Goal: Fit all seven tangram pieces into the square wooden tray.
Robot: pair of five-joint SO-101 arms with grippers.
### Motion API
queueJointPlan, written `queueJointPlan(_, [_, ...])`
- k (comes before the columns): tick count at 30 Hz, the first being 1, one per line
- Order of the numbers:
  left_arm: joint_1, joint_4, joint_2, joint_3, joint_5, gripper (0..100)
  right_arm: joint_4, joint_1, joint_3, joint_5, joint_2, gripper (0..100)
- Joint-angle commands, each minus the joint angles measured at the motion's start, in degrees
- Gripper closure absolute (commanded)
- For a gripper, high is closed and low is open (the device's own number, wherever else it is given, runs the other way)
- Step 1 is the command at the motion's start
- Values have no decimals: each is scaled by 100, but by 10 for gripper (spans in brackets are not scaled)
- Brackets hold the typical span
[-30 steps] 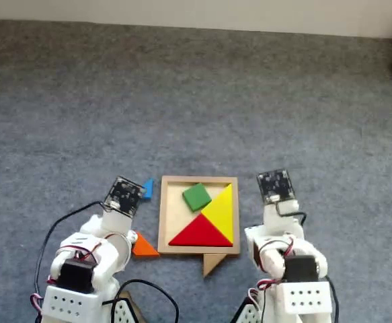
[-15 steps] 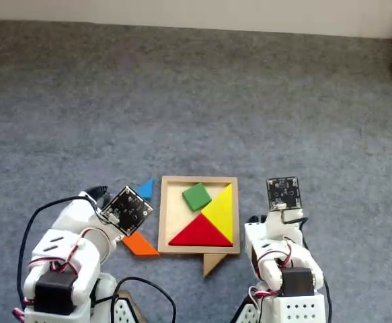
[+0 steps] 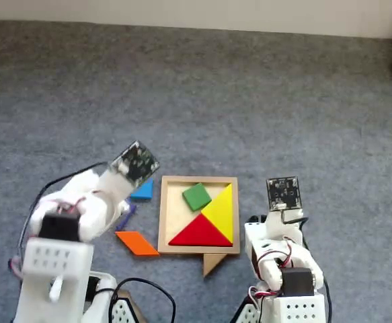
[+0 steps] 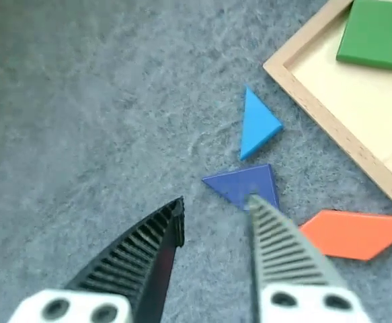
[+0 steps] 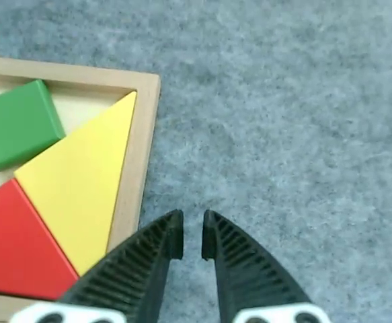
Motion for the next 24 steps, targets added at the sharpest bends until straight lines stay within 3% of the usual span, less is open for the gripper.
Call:
queueJointPlan(1, [-4,-686,1174,-303,273,732,-110,84,470,-53,-92,944])
queueJointPlan(7, [4,-1477,2879,-884,369,734,-110,75,541,-35,-92,944])
queueJointPlan(17, [136,-1477,5525,-2431,369,734,-110,75,541,-35,-92,944])
queueJointPlan(24, [567,-1477,6114,-2589,413,734,-110,75,541,-35,-92,944])
